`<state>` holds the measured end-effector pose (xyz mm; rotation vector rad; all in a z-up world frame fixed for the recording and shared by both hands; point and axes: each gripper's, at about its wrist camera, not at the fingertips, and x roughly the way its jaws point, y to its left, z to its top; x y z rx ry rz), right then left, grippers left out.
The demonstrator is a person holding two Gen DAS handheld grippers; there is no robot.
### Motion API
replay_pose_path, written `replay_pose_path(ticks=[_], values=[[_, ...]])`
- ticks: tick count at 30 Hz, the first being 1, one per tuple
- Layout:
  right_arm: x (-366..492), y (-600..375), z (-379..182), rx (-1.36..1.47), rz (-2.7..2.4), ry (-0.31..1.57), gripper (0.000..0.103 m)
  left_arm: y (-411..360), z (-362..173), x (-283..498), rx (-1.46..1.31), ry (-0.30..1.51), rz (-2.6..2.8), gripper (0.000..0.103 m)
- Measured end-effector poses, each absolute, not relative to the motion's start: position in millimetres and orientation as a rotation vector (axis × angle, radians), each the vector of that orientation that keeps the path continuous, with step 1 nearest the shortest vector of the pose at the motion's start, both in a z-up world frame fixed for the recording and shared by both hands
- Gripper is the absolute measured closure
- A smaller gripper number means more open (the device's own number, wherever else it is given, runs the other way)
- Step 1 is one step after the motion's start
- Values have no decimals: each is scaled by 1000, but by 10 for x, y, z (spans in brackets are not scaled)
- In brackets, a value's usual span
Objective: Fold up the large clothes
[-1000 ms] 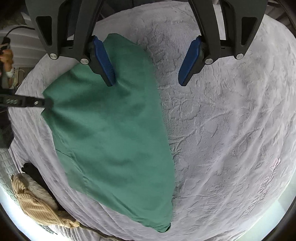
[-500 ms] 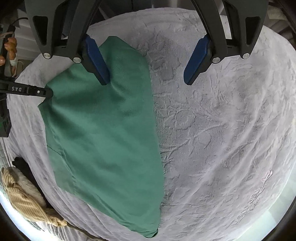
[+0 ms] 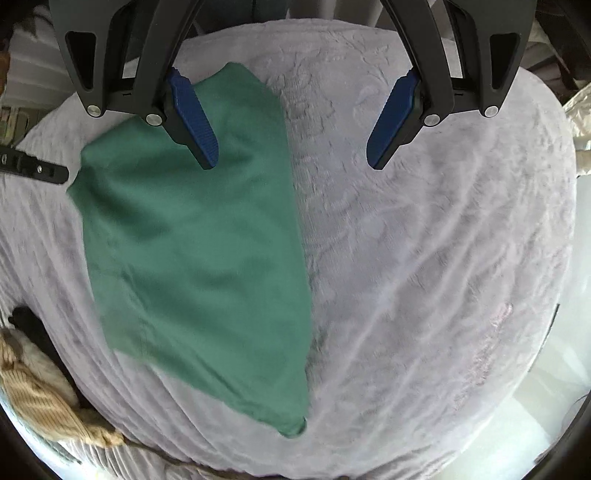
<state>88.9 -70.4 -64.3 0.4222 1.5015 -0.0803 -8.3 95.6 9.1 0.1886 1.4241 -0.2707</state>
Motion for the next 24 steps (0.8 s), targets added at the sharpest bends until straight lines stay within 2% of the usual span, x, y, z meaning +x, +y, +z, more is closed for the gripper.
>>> replay_pose_path(ticks=[5,8,9,10,13,15,19,20,21,22,24], values=[[1068,-504,-560,379,-92,1470,40,954,231,79,137,1423,-238,19],[1176,-482,-537,361,-107,1459,30,953,302,96,142,1406,-229,19],[1193,-499,-513,358,-114,1452,25,941,314,94,144,1403,-226,16],[1198,-522,-504,356,-116,1448,24,954,322,96,144,1404,-225,0],[1228,-491,-489,334,-131,1440,23,931,362,104,140,1393,-228,0],[1229,-471,-460,307,-147,1439,16,903,370,96,146,1392,-228,0],[1233,-430,-402,252,-169,1426,15,874,390,89,151,1389,-231,0],[1233,-424,-392,245,-171,1425,13,868,398,86,153,1387,-232,0],[1240,-421,-389,242,-175,1424,4,860,400,85,158,1385,-232,0],[1236,-421,-378,243,-177,1418,1,851,405,83,161,1383,-233,0],[1241,-421,-368,245,-178,1414,0,847,416,98,167,1381,-238,0]])
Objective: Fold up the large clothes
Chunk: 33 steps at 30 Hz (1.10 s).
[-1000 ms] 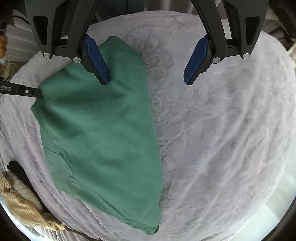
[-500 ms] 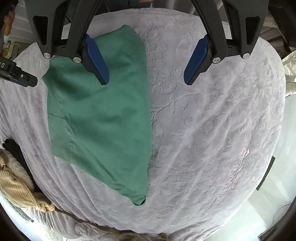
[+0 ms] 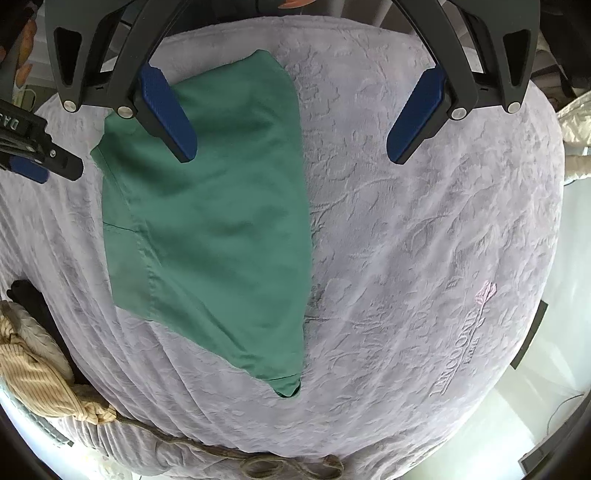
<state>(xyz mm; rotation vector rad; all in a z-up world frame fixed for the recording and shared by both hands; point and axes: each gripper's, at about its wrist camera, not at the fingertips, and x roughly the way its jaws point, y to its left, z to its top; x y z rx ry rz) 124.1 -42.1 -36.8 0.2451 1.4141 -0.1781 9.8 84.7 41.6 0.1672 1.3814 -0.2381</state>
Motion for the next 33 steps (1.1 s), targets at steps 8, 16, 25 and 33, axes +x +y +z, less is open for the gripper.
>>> replay_pose_path(ticks=[8,16,25,33], values=[[1224,-440,-376,254,-181,1415,0,819,431,87,179,1382,-238,0],[1237,-467,-356,250,-184,1413,0,802,454,79,189,1373,-228,0],[1236,-465,-348,251,-184,1411,0,818,482,102,196,1359,-215,0],[1252,-481,-343,257,-181,1413,0,809,475,102,199,1363,-205,0]])
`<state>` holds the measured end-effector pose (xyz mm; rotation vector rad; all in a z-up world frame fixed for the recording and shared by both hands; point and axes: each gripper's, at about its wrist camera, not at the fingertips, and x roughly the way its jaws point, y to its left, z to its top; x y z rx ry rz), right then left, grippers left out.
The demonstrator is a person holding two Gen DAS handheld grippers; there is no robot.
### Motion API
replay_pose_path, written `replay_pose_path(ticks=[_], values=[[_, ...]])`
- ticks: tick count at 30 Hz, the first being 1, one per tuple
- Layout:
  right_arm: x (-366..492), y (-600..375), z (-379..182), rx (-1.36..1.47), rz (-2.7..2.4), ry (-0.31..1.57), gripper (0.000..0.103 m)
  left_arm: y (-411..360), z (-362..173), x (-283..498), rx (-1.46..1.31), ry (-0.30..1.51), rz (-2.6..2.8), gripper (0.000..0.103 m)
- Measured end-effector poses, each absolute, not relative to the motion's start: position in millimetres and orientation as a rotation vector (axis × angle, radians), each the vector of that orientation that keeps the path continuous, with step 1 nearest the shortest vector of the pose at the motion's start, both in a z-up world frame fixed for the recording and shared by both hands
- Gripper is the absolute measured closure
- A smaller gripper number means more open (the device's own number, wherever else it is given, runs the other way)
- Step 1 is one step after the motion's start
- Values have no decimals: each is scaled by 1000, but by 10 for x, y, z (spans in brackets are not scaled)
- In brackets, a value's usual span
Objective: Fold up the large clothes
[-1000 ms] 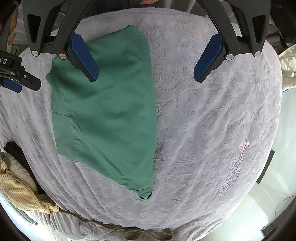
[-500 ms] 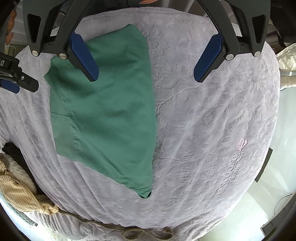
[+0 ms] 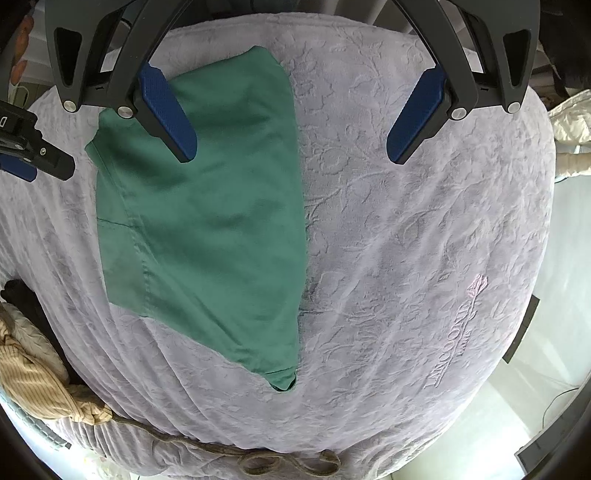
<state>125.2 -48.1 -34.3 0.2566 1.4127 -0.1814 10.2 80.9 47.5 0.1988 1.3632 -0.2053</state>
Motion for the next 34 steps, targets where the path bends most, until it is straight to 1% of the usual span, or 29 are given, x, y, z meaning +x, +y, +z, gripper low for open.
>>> replay_pose_path(ticks=[34], values=[[1222,-439,-350,252,-172,1414,0,773,515,53,207,1347,-200,0]])
